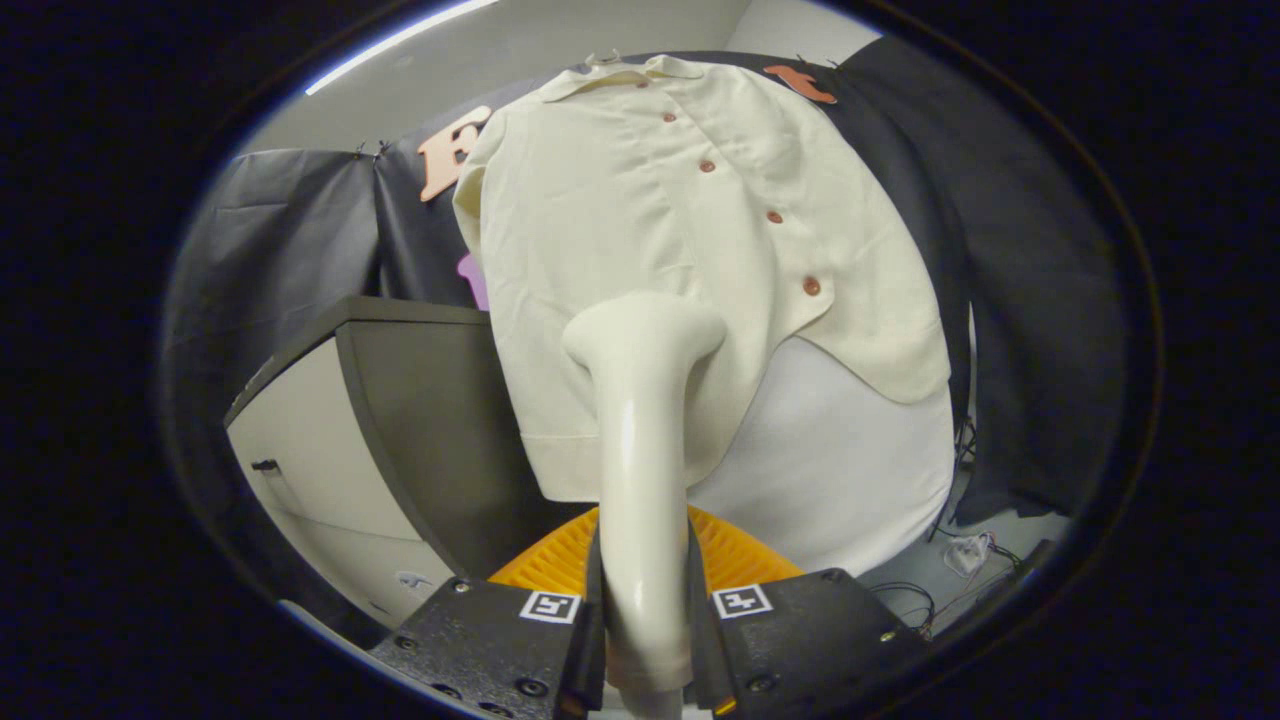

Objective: Iron the clothes twice with a garment steamer, once on the left side and once on the right side.

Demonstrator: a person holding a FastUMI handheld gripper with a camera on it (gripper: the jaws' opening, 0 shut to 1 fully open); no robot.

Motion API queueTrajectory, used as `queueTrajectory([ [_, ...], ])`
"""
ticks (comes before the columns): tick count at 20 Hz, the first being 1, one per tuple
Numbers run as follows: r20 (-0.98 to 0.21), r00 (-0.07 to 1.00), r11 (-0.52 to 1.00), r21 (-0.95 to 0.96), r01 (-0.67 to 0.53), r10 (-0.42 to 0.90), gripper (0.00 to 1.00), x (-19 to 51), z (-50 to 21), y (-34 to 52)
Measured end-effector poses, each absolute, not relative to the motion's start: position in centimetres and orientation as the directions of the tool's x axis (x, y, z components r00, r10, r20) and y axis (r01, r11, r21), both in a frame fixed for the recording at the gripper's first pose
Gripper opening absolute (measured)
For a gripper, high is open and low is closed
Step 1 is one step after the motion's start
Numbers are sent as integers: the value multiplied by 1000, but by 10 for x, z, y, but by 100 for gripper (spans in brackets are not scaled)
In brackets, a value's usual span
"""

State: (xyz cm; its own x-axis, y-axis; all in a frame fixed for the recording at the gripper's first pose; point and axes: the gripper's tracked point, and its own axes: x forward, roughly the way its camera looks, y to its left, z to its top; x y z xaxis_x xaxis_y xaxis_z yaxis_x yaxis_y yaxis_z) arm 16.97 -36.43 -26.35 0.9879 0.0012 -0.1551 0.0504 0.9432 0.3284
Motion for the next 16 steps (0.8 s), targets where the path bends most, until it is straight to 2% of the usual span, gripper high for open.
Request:
queueTrajectory([
  [2, -118, 993, 919, 394, 32, 16, 34, 165, -252, -361],
  [7, -66, 998, 931, 363, 26, -2, 34, 152, -204, -373],
  [11, 8, 999, 950, 310, 40, -44, 33, 156, -137, -404],
  [16, 152, 983, 933, 358, 39, -100, 33, 171, -37, -459],
])
